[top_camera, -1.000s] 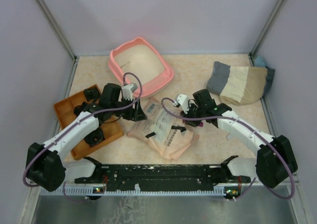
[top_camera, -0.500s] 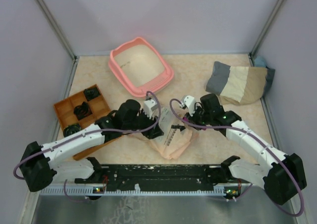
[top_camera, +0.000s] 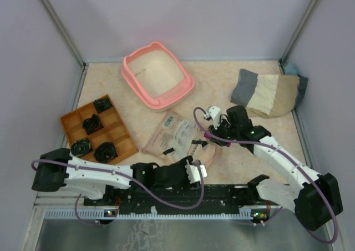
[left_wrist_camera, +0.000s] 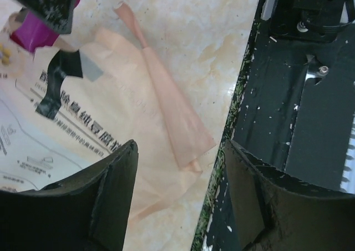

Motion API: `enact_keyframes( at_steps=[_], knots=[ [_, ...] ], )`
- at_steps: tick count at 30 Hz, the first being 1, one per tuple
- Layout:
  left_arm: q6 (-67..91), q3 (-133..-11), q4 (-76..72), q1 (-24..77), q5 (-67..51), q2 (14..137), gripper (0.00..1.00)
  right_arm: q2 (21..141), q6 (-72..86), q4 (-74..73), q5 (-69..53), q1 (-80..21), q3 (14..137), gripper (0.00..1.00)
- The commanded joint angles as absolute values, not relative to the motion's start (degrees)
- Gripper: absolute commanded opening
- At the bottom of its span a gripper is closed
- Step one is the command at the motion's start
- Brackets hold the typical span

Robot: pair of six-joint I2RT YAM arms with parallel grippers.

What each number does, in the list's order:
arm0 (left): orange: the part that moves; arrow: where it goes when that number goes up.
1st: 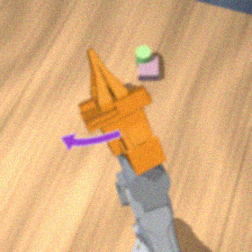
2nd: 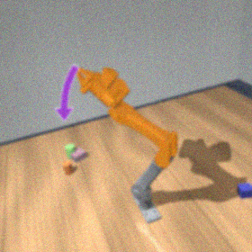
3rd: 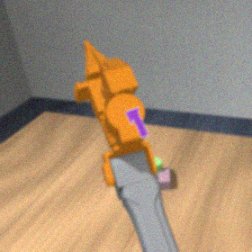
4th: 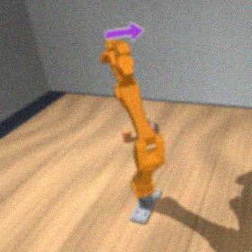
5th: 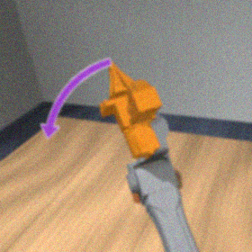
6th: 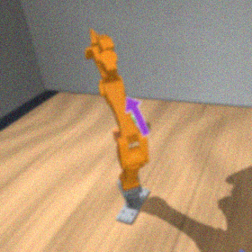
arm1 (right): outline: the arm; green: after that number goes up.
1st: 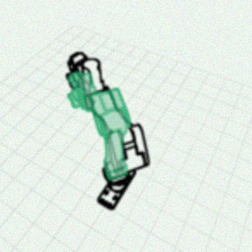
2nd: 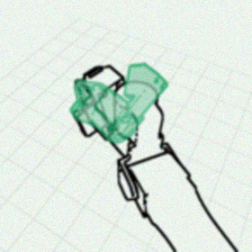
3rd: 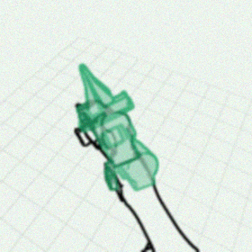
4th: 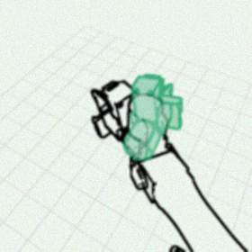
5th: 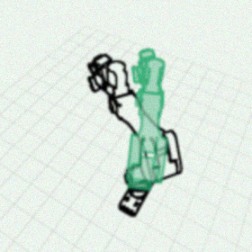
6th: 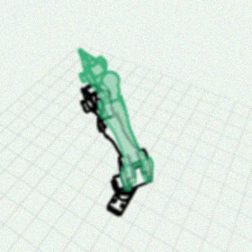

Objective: Fill the litter box with clean litter
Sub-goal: 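Scoop the cat litter from the cat litter bag.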

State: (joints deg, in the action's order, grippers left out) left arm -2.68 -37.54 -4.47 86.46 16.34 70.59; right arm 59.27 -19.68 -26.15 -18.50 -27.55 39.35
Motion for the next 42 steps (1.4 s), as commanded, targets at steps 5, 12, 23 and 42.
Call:
enact_keyframes(
  at_steps=[5, 12, 23, 42],
  knots=[
    [-13.65, -46.43, -7.61, 93.95, 36.03, 84.95, 0.72, 57.48, -18.47, -20.34, -21.26, -26.21, 40.58, 0.00],
    [-17.76, -47.03, -11.55, 94.59, 44.61, 91.24, 0.73, 57.31, -17.16, -18.53, -22.99, -26.04, 40.06, 0.00],
    [-19.72, -46.51, -15.58, 94.49, 54.10, 95.88, 0.08, 60.69, -17.16, -17.32, -25.69, -26.02, 41.37, 0.00],
    [-13.85, -38.35, -15.45, 86.78, 53.71, 80.16, 0.00, 58.40, -18.01, -18.56, -23.97, -25.93, 38.94, 0.00]
  ],
)
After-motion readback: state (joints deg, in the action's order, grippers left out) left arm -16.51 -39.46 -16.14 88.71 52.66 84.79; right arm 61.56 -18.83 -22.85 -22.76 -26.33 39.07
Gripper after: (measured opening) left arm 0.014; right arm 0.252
